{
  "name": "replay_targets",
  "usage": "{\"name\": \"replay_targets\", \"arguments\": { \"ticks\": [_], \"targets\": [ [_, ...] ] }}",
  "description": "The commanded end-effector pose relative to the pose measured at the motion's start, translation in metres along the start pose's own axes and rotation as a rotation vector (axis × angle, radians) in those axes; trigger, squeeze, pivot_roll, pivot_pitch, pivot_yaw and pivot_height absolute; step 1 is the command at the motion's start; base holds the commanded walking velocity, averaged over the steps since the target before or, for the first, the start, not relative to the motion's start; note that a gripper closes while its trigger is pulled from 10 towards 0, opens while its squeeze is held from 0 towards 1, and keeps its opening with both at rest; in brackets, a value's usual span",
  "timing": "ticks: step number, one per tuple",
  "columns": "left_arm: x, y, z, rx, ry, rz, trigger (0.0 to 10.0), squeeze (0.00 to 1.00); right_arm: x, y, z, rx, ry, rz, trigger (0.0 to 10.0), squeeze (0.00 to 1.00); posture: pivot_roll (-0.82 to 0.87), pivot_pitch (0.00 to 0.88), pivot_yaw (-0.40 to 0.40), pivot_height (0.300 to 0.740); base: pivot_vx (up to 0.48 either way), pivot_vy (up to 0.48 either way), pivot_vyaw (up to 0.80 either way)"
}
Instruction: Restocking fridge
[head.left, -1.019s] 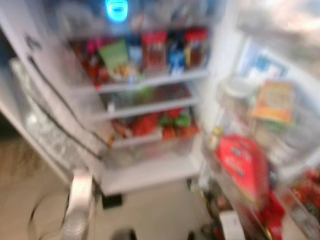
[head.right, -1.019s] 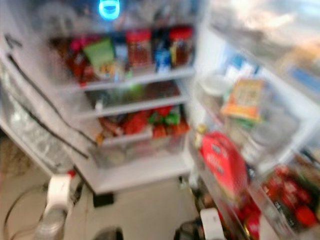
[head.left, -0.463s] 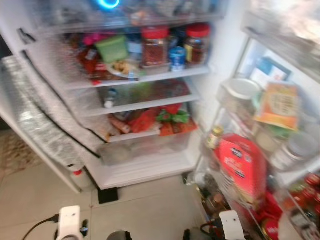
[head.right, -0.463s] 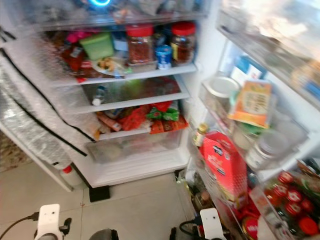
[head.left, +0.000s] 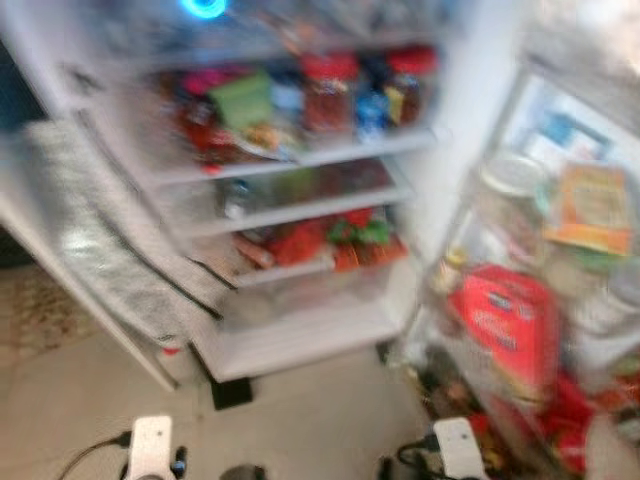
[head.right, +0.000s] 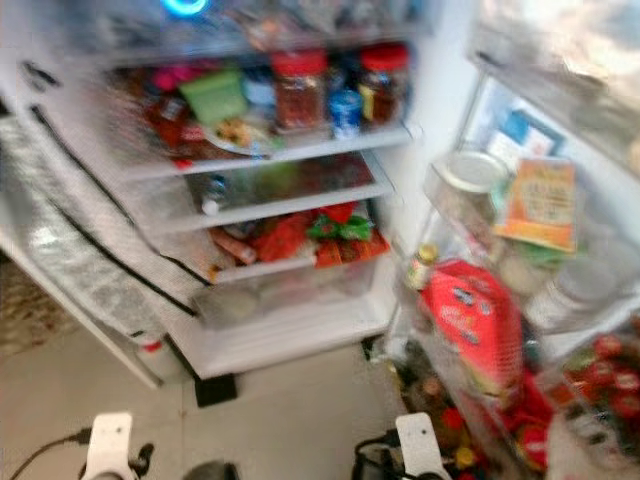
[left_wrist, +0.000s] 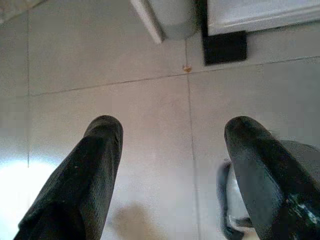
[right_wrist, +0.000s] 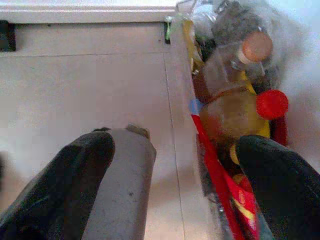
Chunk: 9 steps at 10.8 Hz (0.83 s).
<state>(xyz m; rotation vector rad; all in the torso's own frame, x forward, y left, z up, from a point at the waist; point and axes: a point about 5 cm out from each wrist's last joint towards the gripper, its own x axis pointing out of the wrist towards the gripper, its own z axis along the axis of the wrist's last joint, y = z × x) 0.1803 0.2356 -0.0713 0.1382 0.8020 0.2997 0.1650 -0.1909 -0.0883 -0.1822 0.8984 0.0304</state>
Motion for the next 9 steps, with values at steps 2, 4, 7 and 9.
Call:
{"name": "replay_targets", "arguments": {
  "ticks": [2,4,7,9],
  "targets": [
    [-0.0027,0.0089,-0.0117,0.022,0.038,0.019,10.0,0.00,-0.0047,0.0111,-0.0191,-0.008,0.074,0.034,10.0,0.00,-0.11,0.091,-0.004,0.655,0.000,0.442,0.00],
    [-0.0031,0.0070,-0.0125,0.023,0.041,0.014,10.0,0.00,-0.0045,0.0128,-0.0183,-0.010,0.072,0.038,10.0,0.00,-0.11,0.096,-0.005,0.655,0.000,0.442,0.00],
    [-0.0027,0.0062,-0.0110,0.024,0.035,0.010,10.0,0.00,-0.0045,0.0115,-0.0183,-0.010,0.071,0.040,10.0,0.00,-0.11,0.094,-0.004,0.655,0.000,0.441,0.00],
    [-0.0030,0.0086,-0.0129,0.024,0.044,0.013,10.0,0.00,-0.0053,0.0093,-0.0207,0.015,0.077,0.024,10.0,0.00,-0.11,0.078,-0.003,0.655,0.000,0.444,0.00]
  ]
}}
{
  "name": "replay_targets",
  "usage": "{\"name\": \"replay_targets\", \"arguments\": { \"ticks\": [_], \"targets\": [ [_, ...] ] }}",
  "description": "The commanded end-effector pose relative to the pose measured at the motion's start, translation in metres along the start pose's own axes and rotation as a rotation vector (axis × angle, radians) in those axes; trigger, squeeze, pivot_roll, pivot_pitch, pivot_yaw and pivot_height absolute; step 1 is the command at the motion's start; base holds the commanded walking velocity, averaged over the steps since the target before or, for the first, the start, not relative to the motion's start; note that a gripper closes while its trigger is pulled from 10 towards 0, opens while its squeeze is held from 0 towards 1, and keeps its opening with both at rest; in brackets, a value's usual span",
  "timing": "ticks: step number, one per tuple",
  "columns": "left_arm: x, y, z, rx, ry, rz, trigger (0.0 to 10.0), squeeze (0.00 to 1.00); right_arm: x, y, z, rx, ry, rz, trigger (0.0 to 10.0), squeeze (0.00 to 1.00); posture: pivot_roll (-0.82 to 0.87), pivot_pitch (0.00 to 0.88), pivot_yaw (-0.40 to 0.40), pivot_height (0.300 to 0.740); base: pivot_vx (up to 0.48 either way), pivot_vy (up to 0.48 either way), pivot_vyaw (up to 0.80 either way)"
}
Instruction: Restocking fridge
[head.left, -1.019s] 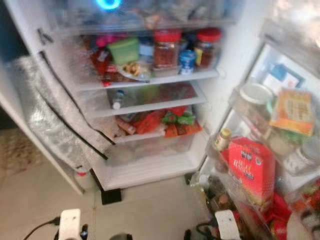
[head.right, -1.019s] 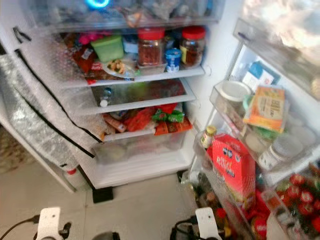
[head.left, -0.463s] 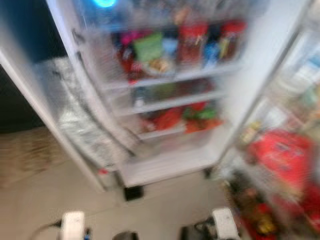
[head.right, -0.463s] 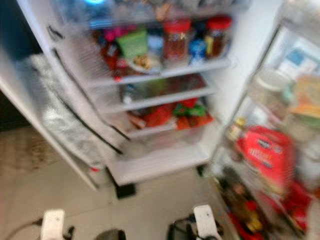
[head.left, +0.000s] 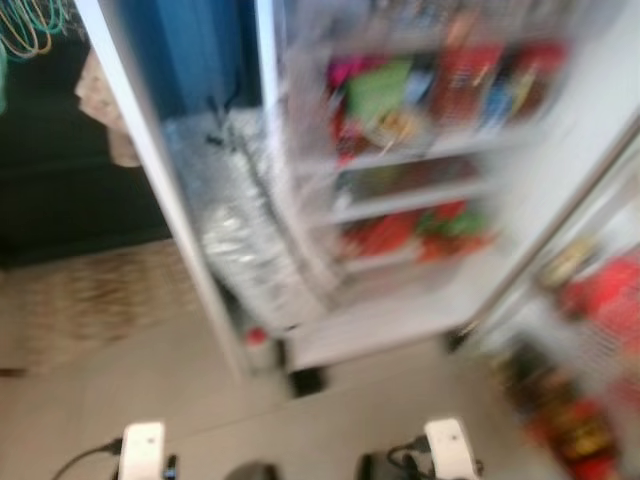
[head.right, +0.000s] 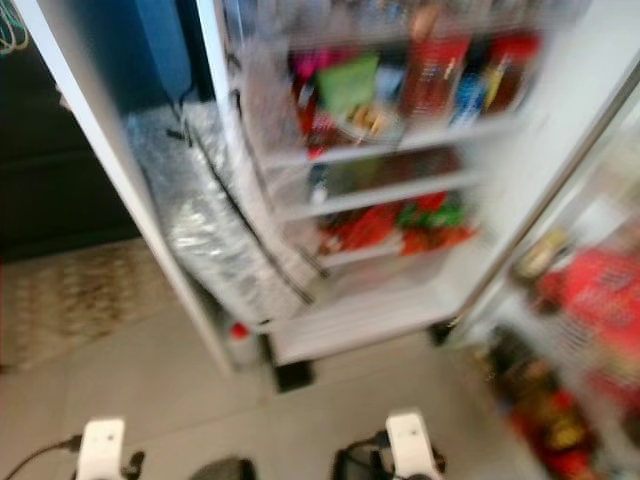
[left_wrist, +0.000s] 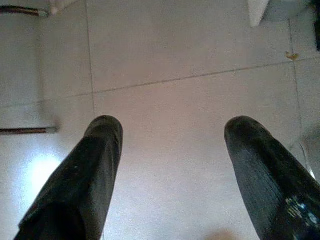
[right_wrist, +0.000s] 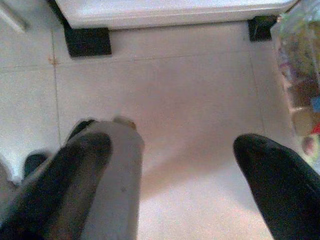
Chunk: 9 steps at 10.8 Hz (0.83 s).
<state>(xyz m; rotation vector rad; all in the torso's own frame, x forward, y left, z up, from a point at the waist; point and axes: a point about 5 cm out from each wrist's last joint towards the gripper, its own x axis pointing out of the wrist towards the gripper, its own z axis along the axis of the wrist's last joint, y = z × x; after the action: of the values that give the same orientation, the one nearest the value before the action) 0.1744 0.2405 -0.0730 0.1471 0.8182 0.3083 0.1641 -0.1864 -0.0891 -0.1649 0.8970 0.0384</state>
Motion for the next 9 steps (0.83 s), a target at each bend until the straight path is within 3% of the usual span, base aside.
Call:
{"name": "replay_targets", "arguments": {
  "ticks": [1,4,9],
  "targets": [
    [-0.0017,0.0033,-0.0076,0.017,0.028,0.003,10.0,0.00,-0.0052,0.0047,-0.0205,0.000,0.082,0.010,10.0,0.00,-0.11,0.073,-0.001,0.655,0.000,0.442,0.00],
    [-0.0004,0.0012,-0.0045,0.024,0.030,-0.013,10.0,0.00,-0.0036,0.0048,-0.0164,0.005,0.076,0.001,10.0,0.00,-0.12,0.053,0.013,0.655,0.000,0.414,0.00],
    [-0.0019,-0.0026,-0.0100,0.035,0.055,-0.048,10.0,0.00,-0.0041,0.0031,-0.0182,0.001,0.084,-0.009,10.0,0.00,-0.12,0.004,0.016,0.655,0.000,0.000,0.00]
  ]
}}
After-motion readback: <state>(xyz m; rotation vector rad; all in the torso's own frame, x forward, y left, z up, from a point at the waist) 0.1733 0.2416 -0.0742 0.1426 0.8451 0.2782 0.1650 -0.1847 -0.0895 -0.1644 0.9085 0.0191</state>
